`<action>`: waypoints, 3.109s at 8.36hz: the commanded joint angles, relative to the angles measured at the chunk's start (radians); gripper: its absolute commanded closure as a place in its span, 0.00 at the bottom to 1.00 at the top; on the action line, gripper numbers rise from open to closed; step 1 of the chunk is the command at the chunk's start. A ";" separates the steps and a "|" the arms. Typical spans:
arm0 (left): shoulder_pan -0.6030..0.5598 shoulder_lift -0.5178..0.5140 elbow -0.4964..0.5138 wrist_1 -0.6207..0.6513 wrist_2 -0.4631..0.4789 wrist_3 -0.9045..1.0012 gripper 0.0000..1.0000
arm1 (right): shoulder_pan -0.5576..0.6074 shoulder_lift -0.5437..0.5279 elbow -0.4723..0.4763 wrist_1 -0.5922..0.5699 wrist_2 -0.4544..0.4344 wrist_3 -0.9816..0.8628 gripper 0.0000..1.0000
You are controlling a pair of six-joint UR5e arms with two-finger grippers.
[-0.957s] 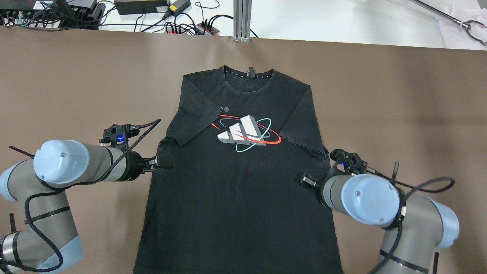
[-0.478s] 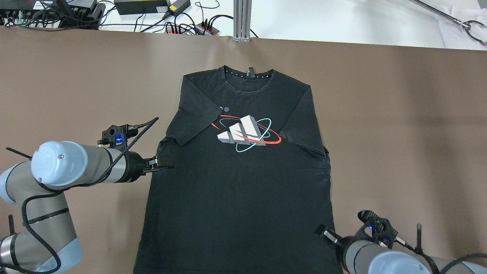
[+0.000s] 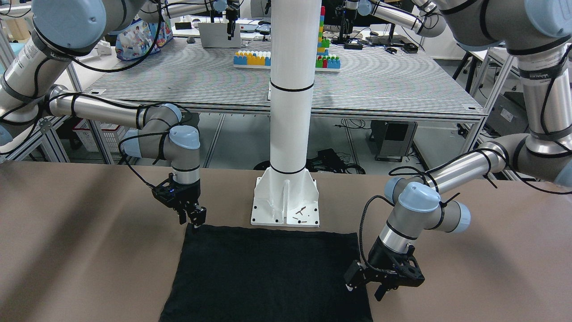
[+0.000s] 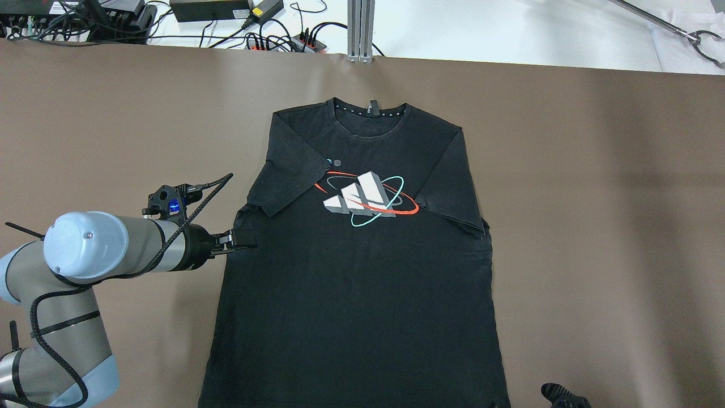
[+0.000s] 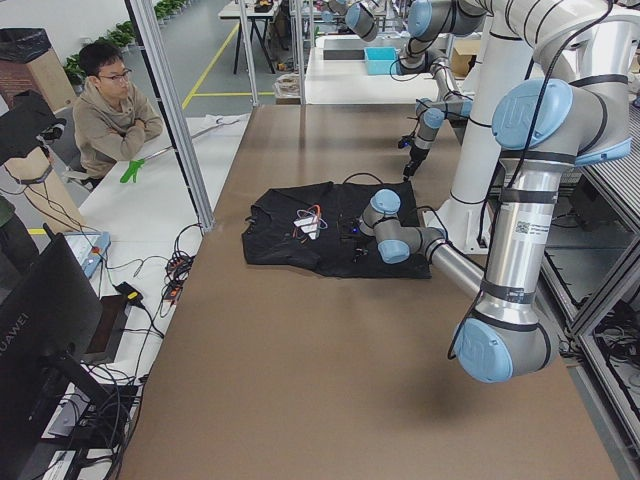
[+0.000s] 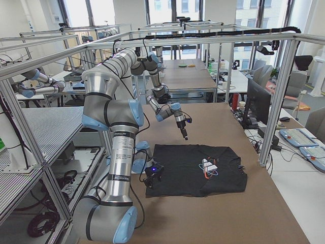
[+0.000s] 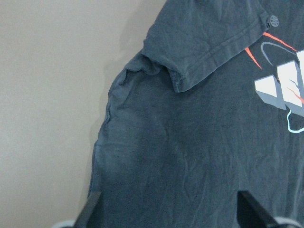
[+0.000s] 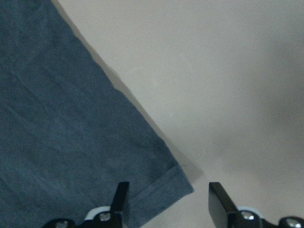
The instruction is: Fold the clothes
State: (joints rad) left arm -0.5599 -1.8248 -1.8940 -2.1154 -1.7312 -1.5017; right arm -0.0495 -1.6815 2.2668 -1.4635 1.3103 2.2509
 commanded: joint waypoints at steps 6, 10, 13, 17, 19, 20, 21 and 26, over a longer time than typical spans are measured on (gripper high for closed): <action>-0.002 0.004 -0.016 0.000 0.016 0.000 0.00 | -0.058 -0.009 -0.052 0.009 -0.037 0.007 0.71; -0.002 0.005 -0.014 0.000 0.028 -0.002 0.00 | -0.058 -0.003 -0.053 0.009 -0.036 -0.010 0.78; 0.000 0.016 -0.013 0.000 0.039 0.000 0.00 | -0.052 -0.007 -0.044 0.009 -0.037 -0.011 0.50; 0.002 0.018 -0.013 0.002 0.051 0.000 0.00 | -0.047 0.000 -0.081 0.009 -0.037 -0.037 0.50; 0.002 0.019 -0.011 0.000 0.051 0.000 0.00 | -0.047 0.002 -0.081 0.009 -0.037 -0.037 0.80; 0.002 0.019 -0.011 0.002 0.051 0.000 0.00 | -0.044 0.011 -0.078 0.011 -0.036 -0.037 1.00; 0.000 0.021 -0.010 0.002 0.051 0.000 0.00 | -0.043 0.025 -0.078 0.011 -0.037 -0.037 1.00; 0.002 0.028 -0.014 0.000 0.051 0.000 0.00 | -0.029 0.016 -0.004 0.008 -0.033 -0.045 1.00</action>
State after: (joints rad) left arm -0.5593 -1.8035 -1.9023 -2.1143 -1.6797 -1.5018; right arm -0.0792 -1.6595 2.2203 -1.4534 1.2767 2.2053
